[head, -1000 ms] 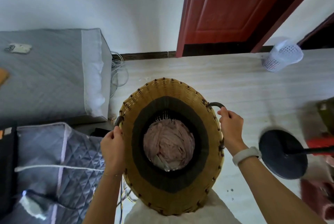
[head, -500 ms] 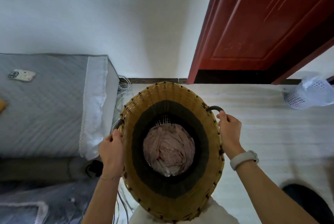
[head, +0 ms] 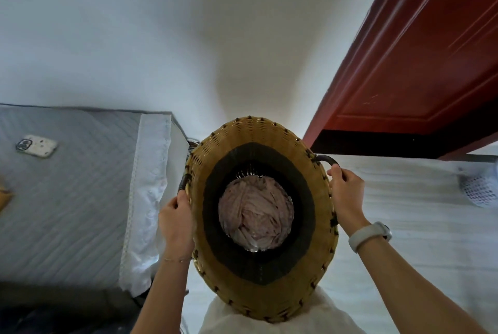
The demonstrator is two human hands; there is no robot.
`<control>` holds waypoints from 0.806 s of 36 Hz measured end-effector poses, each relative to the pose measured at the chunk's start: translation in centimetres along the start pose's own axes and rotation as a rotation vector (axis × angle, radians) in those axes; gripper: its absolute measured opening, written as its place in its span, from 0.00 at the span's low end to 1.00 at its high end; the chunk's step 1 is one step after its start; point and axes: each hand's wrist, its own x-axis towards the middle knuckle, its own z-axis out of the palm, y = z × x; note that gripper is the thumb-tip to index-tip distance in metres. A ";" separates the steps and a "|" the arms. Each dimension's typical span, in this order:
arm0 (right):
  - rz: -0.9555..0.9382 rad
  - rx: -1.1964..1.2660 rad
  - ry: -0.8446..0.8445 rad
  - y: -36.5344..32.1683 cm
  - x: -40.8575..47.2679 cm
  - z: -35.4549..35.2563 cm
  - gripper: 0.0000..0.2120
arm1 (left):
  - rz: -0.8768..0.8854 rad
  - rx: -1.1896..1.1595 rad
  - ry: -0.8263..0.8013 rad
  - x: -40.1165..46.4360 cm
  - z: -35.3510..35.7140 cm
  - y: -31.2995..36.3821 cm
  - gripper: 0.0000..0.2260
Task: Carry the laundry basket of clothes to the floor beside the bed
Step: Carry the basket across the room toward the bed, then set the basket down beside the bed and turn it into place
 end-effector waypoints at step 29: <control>0.155 -0.219 -0.116 11.5 18.4 22.2 0.12 | -0.033 0.432 -0.097 28.6 15.5 -7.8 0.20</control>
